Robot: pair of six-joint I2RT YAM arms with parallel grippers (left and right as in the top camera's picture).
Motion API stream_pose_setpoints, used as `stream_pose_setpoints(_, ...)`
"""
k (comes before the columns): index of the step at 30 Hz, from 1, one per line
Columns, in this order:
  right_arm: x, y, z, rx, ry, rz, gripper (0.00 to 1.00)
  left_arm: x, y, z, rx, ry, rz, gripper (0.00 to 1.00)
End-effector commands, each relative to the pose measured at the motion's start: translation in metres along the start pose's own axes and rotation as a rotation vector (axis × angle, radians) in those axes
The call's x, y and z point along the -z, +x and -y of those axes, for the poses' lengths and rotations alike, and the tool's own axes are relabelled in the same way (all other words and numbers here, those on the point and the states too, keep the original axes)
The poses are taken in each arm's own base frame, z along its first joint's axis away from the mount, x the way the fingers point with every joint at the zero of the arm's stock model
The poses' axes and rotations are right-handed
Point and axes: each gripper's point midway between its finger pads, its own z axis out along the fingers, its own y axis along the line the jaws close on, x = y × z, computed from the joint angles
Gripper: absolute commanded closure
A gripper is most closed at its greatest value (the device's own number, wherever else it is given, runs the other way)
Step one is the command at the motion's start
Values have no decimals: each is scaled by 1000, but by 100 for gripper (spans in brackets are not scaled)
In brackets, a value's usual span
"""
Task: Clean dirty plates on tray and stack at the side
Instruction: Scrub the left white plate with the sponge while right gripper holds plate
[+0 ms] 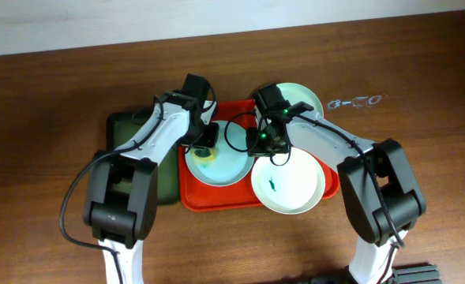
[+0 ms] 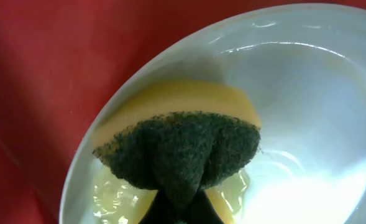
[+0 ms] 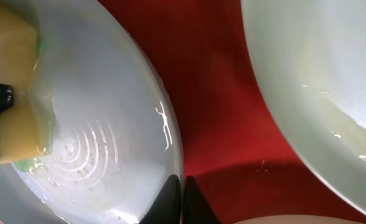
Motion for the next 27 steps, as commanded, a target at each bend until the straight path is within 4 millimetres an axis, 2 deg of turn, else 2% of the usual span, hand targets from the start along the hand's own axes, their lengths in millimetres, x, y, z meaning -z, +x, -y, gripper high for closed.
stream_pose_setpoints(1,2,-6,-3,14,-9,10,96,-27,24,28,-42,139,-112,100)
stream_pose_setpoints(4,2,-6,-3,14,-9,11,96,3,16,42,-60,202,-104,100)
stream_pose_setpoints(6,2,-6,-3,14,-10,12,96,37,-3,44,-69,193,-42,100)
stream_pose_setpoints(7,2,-6,-3,14,-10,12,96,56,-15,38,-70,150,6,100)
stream_pose_setpoints(8,2,-6,-3,14,-10,12,96,65,-20,33,-60,109,28,100)
stream_pose_setpoints(10,2,-6,-3,14,-10,12,96,73,-21,20,-24,26,35,100)
stream_pose_setpoints(13,2,-6,-3,14,-10,12,96,60,-6,14,-1,0,-22,100)
stream_pose_setpoints(15,2,-6,-3,14,-10,11,96,45,6,3,47,-51,-50,100)
stream_pose_setpoints(19,2,-6,-3,14,-10,11,96,1,24,-2,86,-52,-48,100)
stream_pose_setpoints(21,2,-6,-3,14,-10,12,96,-13,28,-5,116,-50,-35,100)
stream_pose_setpoints(22,2,-6,-3,14,-10,12,96,-17,31,1,120,-11,-38,100)
stream_pose_setpoints(24,2,-6,-3,14,-11,12,96,-14,33,36,65,190,-60,100)
stream_pose_setpoints(25,2,-6,-3,14,-11,13,96,-4,30,60,18,337,-56,100)
stream_pose_setpoints(26,2,-6,-3,14,-11,13,96,5,24,72,3,409,-44,100)
stream_pose_setpoints(27,2,-6,-3,14,-11,13,96,12,18,76,-1,429,-31,100)
